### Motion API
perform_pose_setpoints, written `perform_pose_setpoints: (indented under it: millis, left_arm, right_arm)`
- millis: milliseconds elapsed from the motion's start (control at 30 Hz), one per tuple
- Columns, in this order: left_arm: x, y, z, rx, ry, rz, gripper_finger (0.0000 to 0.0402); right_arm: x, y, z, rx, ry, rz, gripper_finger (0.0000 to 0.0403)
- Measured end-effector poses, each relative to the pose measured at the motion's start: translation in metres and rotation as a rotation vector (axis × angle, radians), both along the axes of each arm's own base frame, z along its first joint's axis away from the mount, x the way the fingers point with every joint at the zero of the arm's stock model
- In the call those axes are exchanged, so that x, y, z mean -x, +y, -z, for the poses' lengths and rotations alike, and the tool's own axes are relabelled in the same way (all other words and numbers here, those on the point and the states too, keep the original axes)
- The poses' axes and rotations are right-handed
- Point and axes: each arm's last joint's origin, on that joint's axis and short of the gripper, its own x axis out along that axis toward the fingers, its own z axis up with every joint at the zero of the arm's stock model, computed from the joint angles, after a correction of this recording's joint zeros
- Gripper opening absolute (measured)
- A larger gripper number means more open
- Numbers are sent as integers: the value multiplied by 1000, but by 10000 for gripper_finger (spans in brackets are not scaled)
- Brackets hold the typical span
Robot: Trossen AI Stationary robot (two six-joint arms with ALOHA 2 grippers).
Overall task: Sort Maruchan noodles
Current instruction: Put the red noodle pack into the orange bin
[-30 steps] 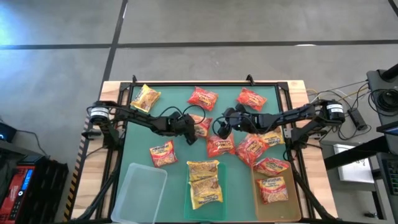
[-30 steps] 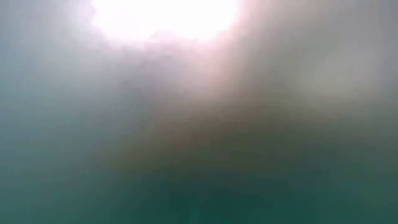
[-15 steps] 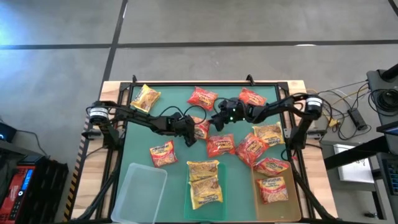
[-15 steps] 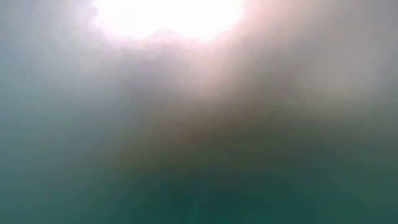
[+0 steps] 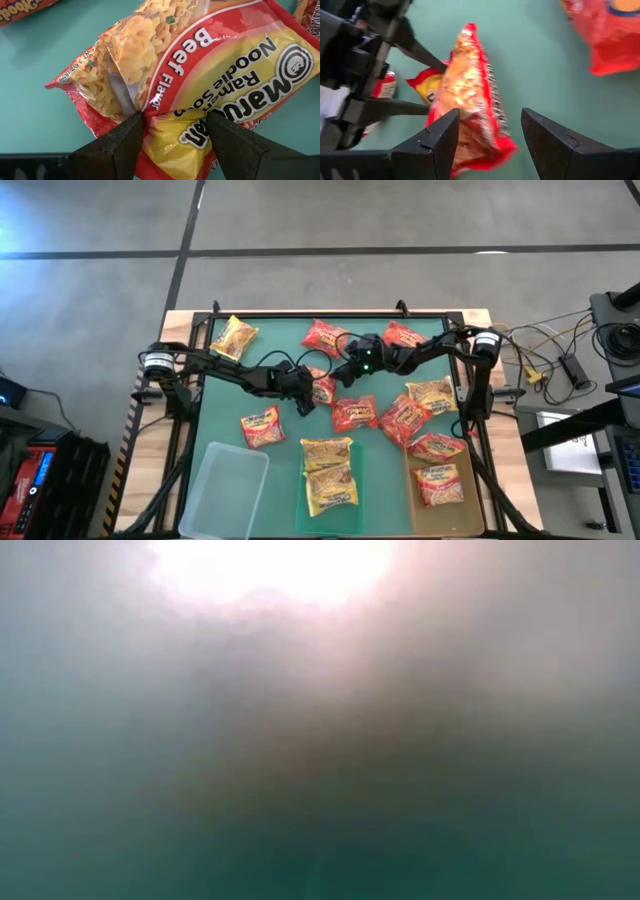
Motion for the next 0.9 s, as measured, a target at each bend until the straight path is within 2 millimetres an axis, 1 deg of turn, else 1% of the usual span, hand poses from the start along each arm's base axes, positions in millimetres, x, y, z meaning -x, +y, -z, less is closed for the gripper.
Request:
perform_pose_setpoints:
  millis: [133, 300, 500, 800, 900]
  left_arm:
    - [0, 0, 0, -10, -1, -4, 208]
    - [-1, 1, 0, -16, -12, -5, 208]
    - [-2, 1, 0, -22, -35, -6, 208]
    - [-4, 2, -1, -27, -53, -11, 208]
    - [-4, 2, -1, -42, -61, -22, 208]
  right_arm:
    - [-3, 4, -2, 1, -8, -16, 201]
    - [-8, 17, -2, 14, -7, -57, 201]
    - [-11, 26, -2, 16, -6, -81, 201]
    - [-11, 26, -2, 39, -7, -95, 199]
    - [-11, 26, -2, 44, -7, -97, 182]
